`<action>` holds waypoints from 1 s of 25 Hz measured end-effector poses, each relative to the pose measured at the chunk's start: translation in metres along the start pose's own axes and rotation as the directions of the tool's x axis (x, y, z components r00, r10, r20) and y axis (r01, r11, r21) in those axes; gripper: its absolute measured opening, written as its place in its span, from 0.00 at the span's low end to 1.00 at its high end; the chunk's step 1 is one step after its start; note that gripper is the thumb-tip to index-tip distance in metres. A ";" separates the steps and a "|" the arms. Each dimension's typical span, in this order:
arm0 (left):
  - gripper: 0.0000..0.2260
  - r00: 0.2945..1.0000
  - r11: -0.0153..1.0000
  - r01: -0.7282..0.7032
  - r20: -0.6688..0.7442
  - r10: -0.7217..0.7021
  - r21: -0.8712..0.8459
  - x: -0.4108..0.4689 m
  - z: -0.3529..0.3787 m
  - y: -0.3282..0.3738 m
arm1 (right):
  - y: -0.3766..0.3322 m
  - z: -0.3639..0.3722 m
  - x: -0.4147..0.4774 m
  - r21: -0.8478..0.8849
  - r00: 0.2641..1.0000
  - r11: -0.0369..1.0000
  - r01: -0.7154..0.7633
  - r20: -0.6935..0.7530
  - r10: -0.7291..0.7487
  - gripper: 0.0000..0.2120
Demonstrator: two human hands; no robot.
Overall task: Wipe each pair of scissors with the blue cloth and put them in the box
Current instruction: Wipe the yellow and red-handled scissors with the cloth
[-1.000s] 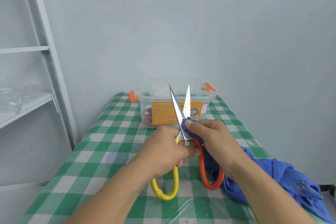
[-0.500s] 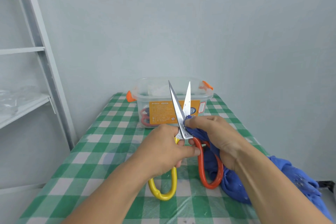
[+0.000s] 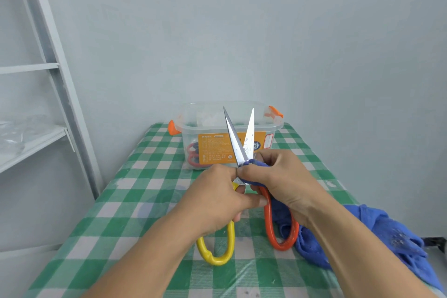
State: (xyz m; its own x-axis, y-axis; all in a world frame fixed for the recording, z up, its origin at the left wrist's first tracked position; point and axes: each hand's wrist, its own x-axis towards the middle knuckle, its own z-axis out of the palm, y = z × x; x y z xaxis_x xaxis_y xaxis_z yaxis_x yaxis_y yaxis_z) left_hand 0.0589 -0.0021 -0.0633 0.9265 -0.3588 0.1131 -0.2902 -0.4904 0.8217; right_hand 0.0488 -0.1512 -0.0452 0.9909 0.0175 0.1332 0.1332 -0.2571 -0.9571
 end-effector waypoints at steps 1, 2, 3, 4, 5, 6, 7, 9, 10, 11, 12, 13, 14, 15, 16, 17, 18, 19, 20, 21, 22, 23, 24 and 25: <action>0.11 1.000 1.000 -0.003 -0.002 0.003 0.002 0.000 0.001 -0.001 | 0.001 0.001 -0.002 0.015 1.000 1.000 0.016 -0.019 -0.016 0.12; 0.11 1.000 1.000 -0.006 -0.008 0.006 -0.002 0.001 0.001 -0.001 | 0.002 0.001 -0.002 0.046 0.999 0.999 0.027 -0.034 -0.026 0.13; 0.11 1.000 1.000 -0.010 -0.014 0.010 -0.009 0.001 0.001 0.000 | 0.002 0.001 -0.002 0.085 0.998 0.996 0.034 -0.049 -0.030 0.15; 0.11 1.000 1.000 -0.012 -0.019 0.012 -0.010 0.002 0.001 0.000 | 0.002 0.001 -0.002 0.119 0.997 0.992 0.039 -0.065 -0.031 0.17; 0.11 1.000 1.000 -0.011 -0.022 0.010 -0.003 0.002 0.001 0.000 | 0.002 0.001 -0.003 0.140 0.996 0.989 0.047 -0.078 -0.036 0.19; 0.11 1.000 1.000 -0.007 -0.025 0.007 0.005 0.003 0.001 0.000 | 0.001 0.001 -0.002 0.154 0.995 0.986 0.055 -0.085 -0.043 0.20; 0.11 1.000 1.000 -0.003 -0.030 0.003 0.006 0.003 0.001 0.000 | 0.002 0.001 -0.002 0.164 0.995 0.985 0.063 -0.085 -0.049 0.20; 0.10 1.000 1.000 -0.003 -0.029 0.003 -0.002 0.002 0.001 0.000 | 0.002 0.001 -0.002 0.167 0.995 0.984 0.068 -0.080 -0.056 0.18; 0.10 1.000 1.000 -0.007 -0.028 0.007 -0.004 0.001 0.001 -0.001 | 0.003 0.001 -0.002 0.168 0.995 0.984 0.065 -0.080 -0.052 0.17; 0.10 1.000 1.000 -0.010 -0.029 0.010 -0.008 0.001 0.000 -0.001 | 0.004 0.001 -0.001 0.169 0.996 0.984 0.058 -0.081 -0.045 0.17; 0.10 0.999 1.000 -0.012 -0.030 0.012 -0.009 0.001 0.000 -0.002 | 0.004 0.000 -0.001 0.172 0.996 0.984 0.051 -0.086 -0.036 0.17; 0.10 0.999 1.000 -0.012 -0.030 0.012 -0.008 0.002 0.000 -0.002 | 0.005 0.000 0.000 0.176 0.995 0.983 0.044 -0.092 -0.028 0.16; 0.10 1.000 1.000 -0.012 -0.028 0.012 -0.009 0.002 -0.001 -0.003 | 0.005 0.000 0.001 0.178 0.996 0.983 0.041 -0.091 -0.025 0.15; 0.10 1.000 1.000 -0.011 -0.023 0.010 -0.016 0.002 0.000 -0.003 | 0.006 0.000 0.002 0.177 0.996 0.983 0.038 -0.083 -0.023 0.14; 0.10 1.000 1.000 -0.010 -0.020 0.009 -0.023 0.002 0.000 -0.004 | 0.006 -0.001 0.002 0.179 0.998 0.983 0.033 -0.067 -0.021 0.14; 0.11 1.000 1.000 -0.009 -0.019 0.008 -0.024 0.002 0.000 -0.005 | 0.007 -0.002 0.001 0.186 0.999 0.982 0.023 -0.051 -0.014 0.13; 0.11 1.000 1.000 -0.006 -0.021 0.006 -0.021 0.002 0.000 -0.005 | 0.008 -0.003 0.001 0.195 0.999 0.981 0.009 -0.039 -0.001 0.13; 0.10 1.000 1.000 -0.005 -0.023 0.005 -0.018 0.002 0.000 -0.005 | 0.007 -0.004 0.001 0.209 0.999 0.978 -0.011 -0.035 0.019 0.11; 0.11 1.000 1.000 -0.007 -0.022 0.006 -0.014 0.002 -0.001 -0.004 | 0.006 -0.005 0.000 0.226 0.999 0.973 -0.033 -0.034 0.042 0.10; 0.11 1.000 1.000 -0.009 -0.017 0.009 -0.005 0.002 -0.001 -0.003 | 0.004 -0.006 0.000 0.244 0.998 0.968 -0.055 -0.028 0.064 0.10; 0.12 1.000 1.000 -0.011 -0.014 0.011 0.008 0.001 -0.001 -0.002 | 0.001 -0.006 -0.001 0.257 0.996 0.963 -0.079 -0.014 0.085 0.11; 0.12 1.000 1.000 -0.011 -0.013 0.011 0.022 0.001 -0.002 0.000 | -0.003 -0.006 0.000 0.267 0.994 0.958 -0.104 0.004 0.107 0.14; 0.12 1.000 0.999 -0.011 -0.012 0.012 0.034 0.000 -0.002 0.001 | -0.005 -0.006 0.000 0.265 0.992 0.956 -0.127 0.021 0.126 0.17; 0.11 1.000 0.999 -0.018 -0.008 0.018 0.045 -0.001 -0.002 0.002 | -0.007 -0.006 0.001 0.256 0.990 0.956 -0.143 0.034 0.139 0.19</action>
State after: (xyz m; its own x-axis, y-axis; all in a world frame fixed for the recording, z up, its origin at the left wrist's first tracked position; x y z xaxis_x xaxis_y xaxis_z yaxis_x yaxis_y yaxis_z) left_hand 0.0578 -0.0014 -0.0606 0.9232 -0.3609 0.1324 -0.3170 -0.5196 0.7934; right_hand 0.0492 -0.1553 -0.0372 0.9999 0.0139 -0.0103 -0.0102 -0.0011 -0.9999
